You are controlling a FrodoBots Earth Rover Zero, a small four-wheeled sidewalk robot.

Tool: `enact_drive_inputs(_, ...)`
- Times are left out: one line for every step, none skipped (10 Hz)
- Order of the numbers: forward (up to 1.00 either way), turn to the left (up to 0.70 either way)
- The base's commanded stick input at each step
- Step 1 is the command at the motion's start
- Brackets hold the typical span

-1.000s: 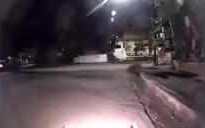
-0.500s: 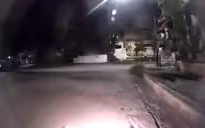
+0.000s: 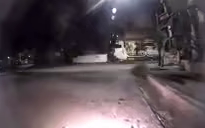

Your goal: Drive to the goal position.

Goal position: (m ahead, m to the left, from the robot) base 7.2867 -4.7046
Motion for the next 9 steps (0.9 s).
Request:
enact_drive_inputs(0.60,0.00)
enact_drive_inputs(0.59,0.00)
enact_drive_inputs(0.60,0.00)
enact_drive_inputs(0.60,0.00)
enact_drive_inputs(0.60,0.00)
enact_drive_inputs(0.60,0.00)
enact_drive_inputs(0.60,0.00)
enact_drive_inputs(0.60,0.00)
enact_drive_inputs(0.60,0.00)
